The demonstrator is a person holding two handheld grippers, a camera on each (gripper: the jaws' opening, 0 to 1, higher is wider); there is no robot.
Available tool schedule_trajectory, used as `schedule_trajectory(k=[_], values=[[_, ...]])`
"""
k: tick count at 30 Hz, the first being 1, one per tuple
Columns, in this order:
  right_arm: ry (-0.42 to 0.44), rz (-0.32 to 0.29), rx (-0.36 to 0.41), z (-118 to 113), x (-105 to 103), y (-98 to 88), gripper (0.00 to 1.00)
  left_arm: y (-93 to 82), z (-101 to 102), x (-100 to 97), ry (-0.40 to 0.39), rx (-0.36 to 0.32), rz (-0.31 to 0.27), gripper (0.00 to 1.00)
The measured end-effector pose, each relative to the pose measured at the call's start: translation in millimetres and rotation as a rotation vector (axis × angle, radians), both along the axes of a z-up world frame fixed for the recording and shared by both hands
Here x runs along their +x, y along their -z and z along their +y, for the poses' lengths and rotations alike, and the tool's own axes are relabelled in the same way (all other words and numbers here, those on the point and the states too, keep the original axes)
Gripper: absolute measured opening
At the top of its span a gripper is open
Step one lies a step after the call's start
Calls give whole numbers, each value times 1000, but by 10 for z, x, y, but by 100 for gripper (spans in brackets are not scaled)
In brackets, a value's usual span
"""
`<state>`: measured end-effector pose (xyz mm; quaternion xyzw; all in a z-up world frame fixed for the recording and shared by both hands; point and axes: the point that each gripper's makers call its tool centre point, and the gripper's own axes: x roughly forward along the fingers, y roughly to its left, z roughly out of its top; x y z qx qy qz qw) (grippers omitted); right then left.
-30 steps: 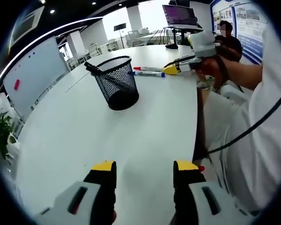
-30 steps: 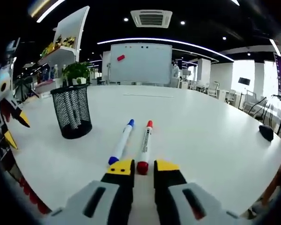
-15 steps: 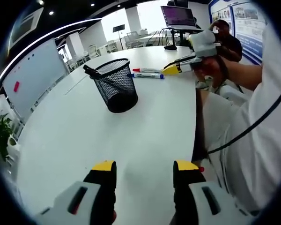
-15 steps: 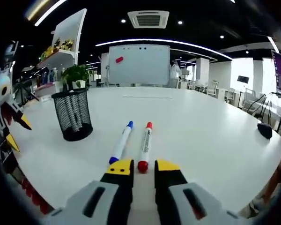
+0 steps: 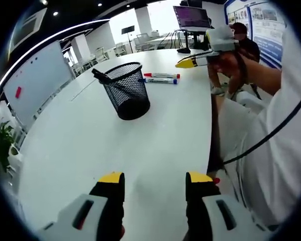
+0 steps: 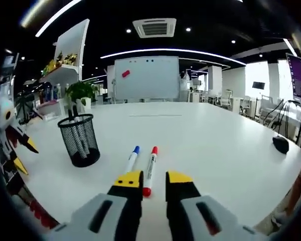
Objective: Pick up the whiteboard markers from the pen holder and place them facing the whiteboard neatly
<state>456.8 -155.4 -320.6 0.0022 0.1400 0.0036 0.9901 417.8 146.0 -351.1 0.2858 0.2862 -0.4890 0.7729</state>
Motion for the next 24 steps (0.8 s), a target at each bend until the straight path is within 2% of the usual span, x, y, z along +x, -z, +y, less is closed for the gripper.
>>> schedule_trajectory(k=[7, 15, 24], values=[[-20, -18, -14, 22, 25, -94, 17, 13, -14, -4, 3, -1, 2, 50], [-92, -39, -46, 112, 94, -239, 17, -9, -2, -3, 6, 2, -7, 50], [-167, -87, -45, 262, 194, -485, 17, -33, -9, 14, 3, -6, -15, 50]])
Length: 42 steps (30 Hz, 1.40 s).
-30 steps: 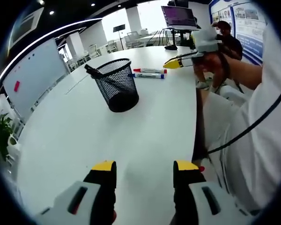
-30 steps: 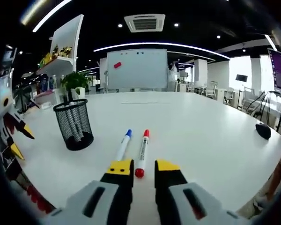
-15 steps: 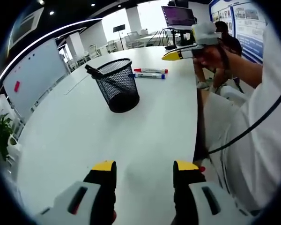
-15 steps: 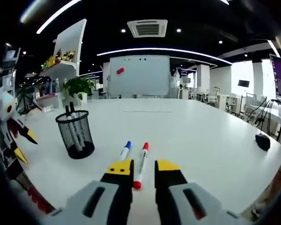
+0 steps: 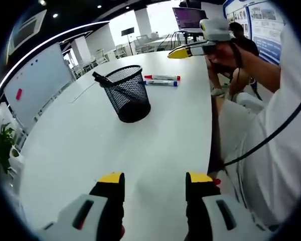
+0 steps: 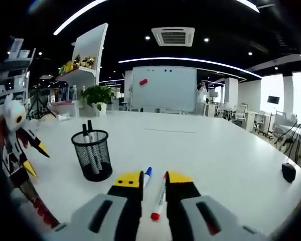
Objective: Pick up the whiteboard markers from the pen holder and place them facing the whiteboard neatly
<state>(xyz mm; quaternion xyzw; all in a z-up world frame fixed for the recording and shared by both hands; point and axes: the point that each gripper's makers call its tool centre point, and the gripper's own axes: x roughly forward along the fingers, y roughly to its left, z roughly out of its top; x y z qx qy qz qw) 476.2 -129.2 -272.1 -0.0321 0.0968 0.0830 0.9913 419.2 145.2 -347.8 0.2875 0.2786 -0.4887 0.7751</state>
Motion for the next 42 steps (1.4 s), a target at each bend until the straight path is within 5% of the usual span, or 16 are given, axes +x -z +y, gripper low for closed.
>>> schedule_trajectory(k=[23, 42], values=[[-200, -127, -27, 637, 182, -405, 17, 30, 5, 15, -4, -7, -1, 50], [-345, -106, -34, 908, 277, -559, 17, 11, -47, 78, 13, -4, -13, 50]])
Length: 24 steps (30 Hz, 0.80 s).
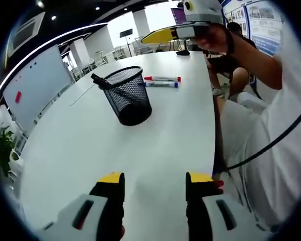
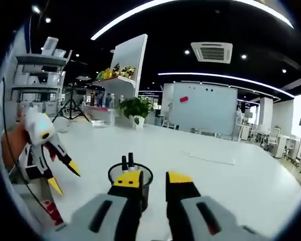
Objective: Pick up the whiteboard markers from the pen holder and place them facing the whiteboard neatly
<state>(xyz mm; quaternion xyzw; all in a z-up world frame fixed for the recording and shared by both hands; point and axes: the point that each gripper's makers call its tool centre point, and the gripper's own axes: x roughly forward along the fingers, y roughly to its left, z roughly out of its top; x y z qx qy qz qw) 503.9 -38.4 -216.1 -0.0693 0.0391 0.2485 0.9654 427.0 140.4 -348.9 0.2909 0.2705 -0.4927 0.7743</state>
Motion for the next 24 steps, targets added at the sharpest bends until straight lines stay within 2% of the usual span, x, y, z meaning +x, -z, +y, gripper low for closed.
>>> schedule_trajectory(k=[2, 3, 4, 15, 24], values=[[-9, 2, -2, 28, 22, -10, 17, 7, 20, 15, -9, 1, 2, 50], [-3, -18, -44, 27, 54, -22, 17, 12, 29, 24, -14, 3, 3, 51], [-5, -24, -54, 48, 72, -26, 17, 17, 37, 32, -19, 3, 3, 51], [-67, -21, -64, 252, 194, -98, 17, 28, 55, 55, -20, 5, 5, 51], [-110, -12, -99, 413, 188, -49, 17, 36, 79, 66, -20, -1, 4, 51]])
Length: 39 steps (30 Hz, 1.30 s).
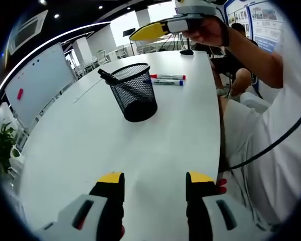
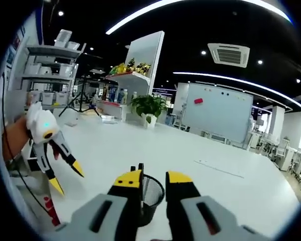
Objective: Pick up the whiteboard markers from the pen holder and place them facing the whiteboard neatly
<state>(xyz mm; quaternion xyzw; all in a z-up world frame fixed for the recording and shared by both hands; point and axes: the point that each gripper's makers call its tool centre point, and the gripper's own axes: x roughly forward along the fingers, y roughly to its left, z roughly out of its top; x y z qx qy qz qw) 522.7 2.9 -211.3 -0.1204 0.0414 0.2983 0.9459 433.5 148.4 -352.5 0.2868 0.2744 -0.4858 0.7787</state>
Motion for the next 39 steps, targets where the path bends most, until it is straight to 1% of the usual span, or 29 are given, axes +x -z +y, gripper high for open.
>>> schedule_trajectory(k=[11, 20, 26, 29, 39], values=[[-42, 31, -28, 120, 33, 78, 17, 2, 56, 3, -7, -4, -4, 51], [-59, 48, -42, 180, 74, 108, 17, 12, 78, 18, -6, 10, -10, 51], [-70, 53, -56, 197, 73, 126, 17, 28, 49, 6, 11, 19, -7, 51], [-70, 54, -58, 190, 79, 128, 17, 6, 19, 27, 20, 16, -12, 51], [-89, 84, -72, 208, 92, 181, 17, 11, 35, 58, 12, 7, -12, 51]])
